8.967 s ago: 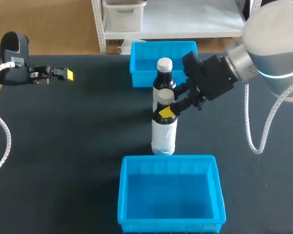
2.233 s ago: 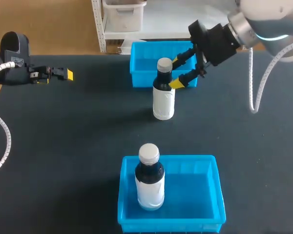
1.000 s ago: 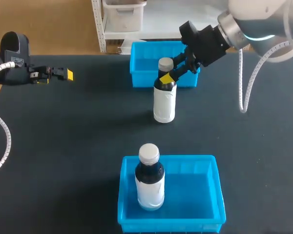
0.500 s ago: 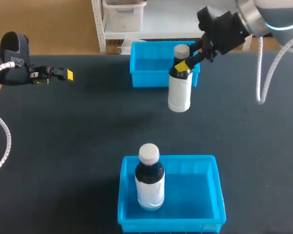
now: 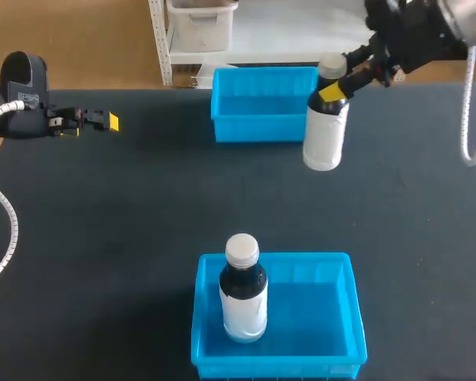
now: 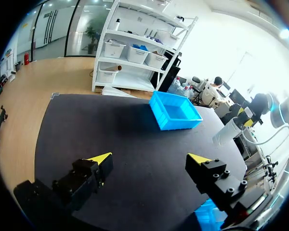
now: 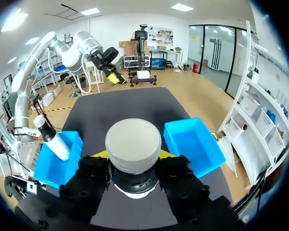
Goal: Pick up the bottle, and place it in the far bin if it is heavy, or in the near bin if it is light.
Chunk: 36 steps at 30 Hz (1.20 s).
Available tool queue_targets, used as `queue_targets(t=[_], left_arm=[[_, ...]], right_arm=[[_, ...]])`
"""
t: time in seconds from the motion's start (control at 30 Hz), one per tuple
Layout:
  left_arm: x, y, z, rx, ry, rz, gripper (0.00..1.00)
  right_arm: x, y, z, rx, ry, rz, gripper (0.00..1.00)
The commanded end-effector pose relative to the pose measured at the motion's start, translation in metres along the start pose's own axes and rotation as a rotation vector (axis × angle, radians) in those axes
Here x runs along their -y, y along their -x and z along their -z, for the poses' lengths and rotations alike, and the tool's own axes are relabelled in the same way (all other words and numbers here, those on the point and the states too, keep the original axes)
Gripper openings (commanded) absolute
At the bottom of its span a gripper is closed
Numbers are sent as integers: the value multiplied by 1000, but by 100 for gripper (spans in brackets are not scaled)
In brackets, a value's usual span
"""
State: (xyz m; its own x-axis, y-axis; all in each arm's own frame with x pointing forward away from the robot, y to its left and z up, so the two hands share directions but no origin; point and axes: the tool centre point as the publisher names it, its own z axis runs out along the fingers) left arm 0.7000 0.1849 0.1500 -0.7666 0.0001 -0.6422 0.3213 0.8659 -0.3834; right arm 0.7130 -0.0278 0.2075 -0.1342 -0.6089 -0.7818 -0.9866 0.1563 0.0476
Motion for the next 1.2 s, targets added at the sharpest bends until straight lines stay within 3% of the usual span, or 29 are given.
queue_targets(t=[0.03,0.3,0.53,0.93,1.2], left_arm=[[0,0,0,0,0,0,100],[0,0,0,0,0,0,100],[0,0,0,0,0,0,100],[0,0,0,0,0,0,100],[0,0,0,0,0,0,100]], right_arm=[[-27,-4,36,1,-134,1,0],[-56,-16,81,22,-186,-14,0],[-91,-16,106,45,-185,63,0],[-139,-7,95,42,-43,123,0],[-177,4,71,67,87,144,0]])
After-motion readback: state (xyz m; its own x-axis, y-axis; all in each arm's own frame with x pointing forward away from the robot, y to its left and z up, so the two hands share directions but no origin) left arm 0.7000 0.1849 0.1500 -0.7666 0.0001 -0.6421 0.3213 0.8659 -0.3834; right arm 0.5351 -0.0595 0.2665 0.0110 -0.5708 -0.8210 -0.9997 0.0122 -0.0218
